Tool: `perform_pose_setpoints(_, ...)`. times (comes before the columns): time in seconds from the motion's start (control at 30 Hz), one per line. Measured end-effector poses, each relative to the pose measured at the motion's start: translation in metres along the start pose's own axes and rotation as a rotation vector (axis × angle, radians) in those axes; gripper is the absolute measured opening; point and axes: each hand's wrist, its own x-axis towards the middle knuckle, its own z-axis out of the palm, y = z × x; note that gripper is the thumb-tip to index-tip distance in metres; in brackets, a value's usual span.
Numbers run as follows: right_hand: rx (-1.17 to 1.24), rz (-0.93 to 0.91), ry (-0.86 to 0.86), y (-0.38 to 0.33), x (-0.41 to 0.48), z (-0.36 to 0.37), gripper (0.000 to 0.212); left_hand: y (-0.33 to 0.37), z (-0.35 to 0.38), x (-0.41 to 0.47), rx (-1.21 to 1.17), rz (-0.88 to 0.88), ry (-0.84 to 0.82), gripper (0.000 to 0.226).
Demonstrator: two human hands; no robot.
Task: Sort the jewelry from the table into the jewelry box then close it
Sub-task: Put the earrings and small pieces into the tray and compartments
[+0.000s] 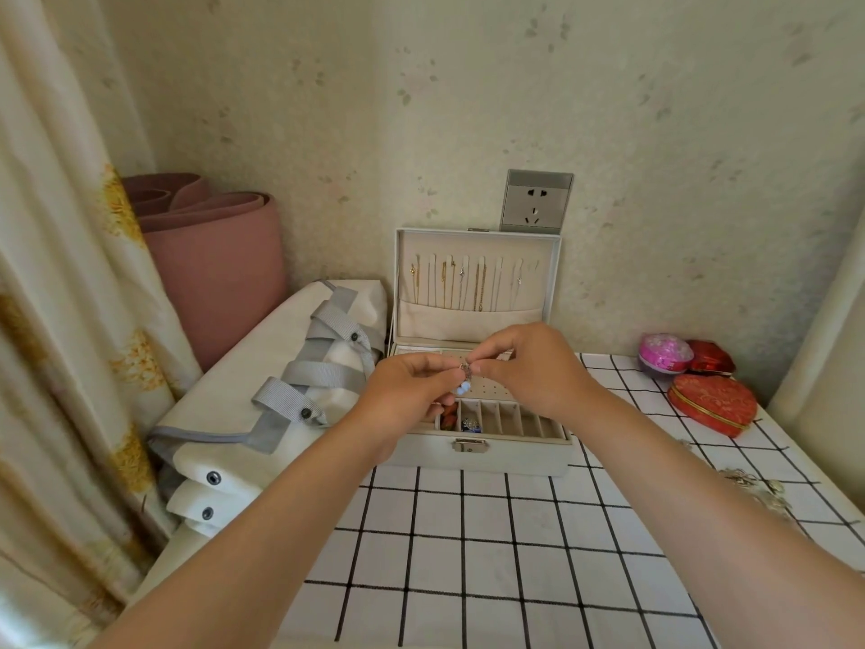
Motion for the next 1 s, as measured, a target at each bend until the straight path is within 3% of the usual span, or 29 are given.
perform_pose_setpoints(0.1, -0.051, -0.035, 0.025, -0.001, 0.0, 0.0, 0.007, 0.001, 0.0, 0.001, 0.002, -0.017, 0.005, 0.008)
perform_pose_setpoints(0.3, 0.103, 0.059, -0.134, -0.007, -0.003, -0.004, 0.02, 0.002, 0.0, -0.001, 0.003, 0.035, 0.034, 0.005)
perform_pose_setpoints(0.57, 0.131, 0.158, -0.176, -0.001, -0.001, -0.006, 0.006, -0.004, 0.002, 0.0, 0.11, 0.131, 0.002, 0.005)
perform_pose_setpoints(0.73, -0.017, 0.106, -0.077, 0.015, 0.004, -0.008, 0.008, -0.018, 0.001, 0.005, 0.597, 0.273, -0.072, 0.02)
perform_pose_setpoints(0.83, -0.05, 0.081, -0.023, 0.019, 0.005, -0.004, 0.008, -0.029, 0.0, 0.005, 1.025, 0.499, -0.09, 0.024)
perform_pose_setpoints(0.9, -0.039, 0.064, -0.018, 0.019, 0.004, 0.001, 0.01, -0.032, 0.001, 0.005, 1.115, 0.588, -0.121, 0.024)
perform_pose_setpoints(1.0, -0.052, 0.029, -0.021, 0.021, 0.002, 0.009, 0.012, -0.033, 0.0, 0.006, 1.093, 0.58, -0.133, 0.021)
